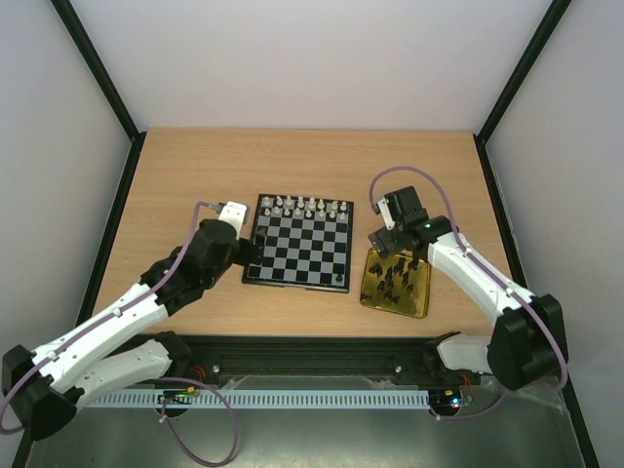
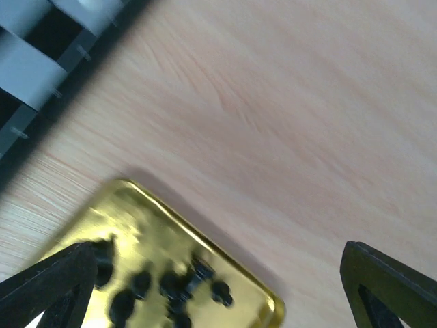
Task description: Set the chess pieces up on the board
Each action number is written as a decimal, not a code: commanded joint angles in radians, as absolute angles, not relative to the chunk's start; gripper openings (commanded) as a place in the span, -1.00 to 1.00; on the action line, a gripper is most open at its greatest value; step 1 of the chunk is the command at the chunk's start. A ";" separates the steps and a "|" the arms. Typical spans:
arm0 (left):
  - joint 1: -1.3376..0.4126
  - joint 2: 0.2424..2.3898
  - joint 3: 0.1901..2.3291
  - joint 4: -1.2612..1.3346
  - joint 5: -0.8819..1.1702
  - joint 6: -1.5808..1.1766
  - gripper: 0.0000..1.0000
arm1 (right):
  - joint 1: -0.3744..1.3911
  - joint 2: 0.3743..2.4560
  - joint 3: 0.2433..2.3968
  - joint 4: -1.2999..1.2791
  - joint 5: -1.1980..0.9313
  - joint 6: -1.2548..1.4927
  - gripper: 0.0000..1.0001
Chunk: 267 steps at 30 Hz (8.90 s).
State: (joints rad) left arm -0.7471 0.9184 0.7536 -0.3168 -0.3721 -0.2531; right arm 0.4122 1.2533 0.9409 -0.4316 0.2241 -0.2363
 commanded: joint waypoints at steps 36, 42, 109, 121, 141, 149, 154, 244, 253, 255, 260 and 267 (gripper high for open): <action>-0.721 0.873 0.664 -0.248 -0.288 -0.179 0.93 | 0.021 1.469 0.912 -0.647 -0.079 -0.362 -0.51; -0.721 0.878 0.665 -0.252 -0.294 -0.181 0.93 | 0.021 1.514 0.906 -0.614 -0.072 -0.352 -0.52; -0.669 0.853 0.664 -0.273 -0.363 -0.192 0.94 | 0.591 1.654 1.124 -0.611 -0.130 -0.310 -0.96; -0.662 0.855 0.661 -0.270 -0.362 -0.191 0.95 | 0.616 1.738 1.147 -0.580 -0.183 -0.308 -0.96; -0.652 0.859 0.662 -0.268 -0.344 -0.191 0.94 | 0.624 1.745 1.141 -0.566 -0.166 -0.288 -0.65; -0.652 0.860 0.660 -0.268 -0.341 -0.191 0.95 | 0.615 1.671 1.168 -0.602 -0.161 -0.264 -0.36; -0.652 0.859 0.660 -0.268 -0.339 -0.192 0.95 | 0.545 1.609 1.159 -0.632 -0.155 -0.263 -0.35; -0.603 0.854 0.668 -0.296 -0.391 -0.248 0.99 | 0.681 1.587 1.295 -0.810 -0.086 -0.338 -0.92; -0.594 0.821 0.665 -0.302 -0.440 -0.256 0.98 | 0.791 1.766 1.347 -0.796 0.007 -0.339 -0.91; -0.592 0.819 0.665 -0.301 -0.438 -0.255 0.98 | 0.794 1.791 1.356 -0.793 0.004 -0.336 -0.91; -0.592 0.820 0.664 -0.300 -0.431 -0.251 0.99 | 0.798 1.836 1.361 -0.774 0.017 -0.325 -0.91; -0.593 0.815 0.663 -0.299 -0.430 -0.247 0.99 | 0.799 1.872 1.351 -0.746 0.047 -0.322 -0.89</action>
State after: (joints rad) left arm -0.5987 0.8307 0.6540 -0.2840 -0.4160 -0.2474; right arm 0.7925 1.8412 1.3342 -0.7322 0.0158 -0.3313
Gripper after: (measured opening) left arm 0.992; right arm 0.059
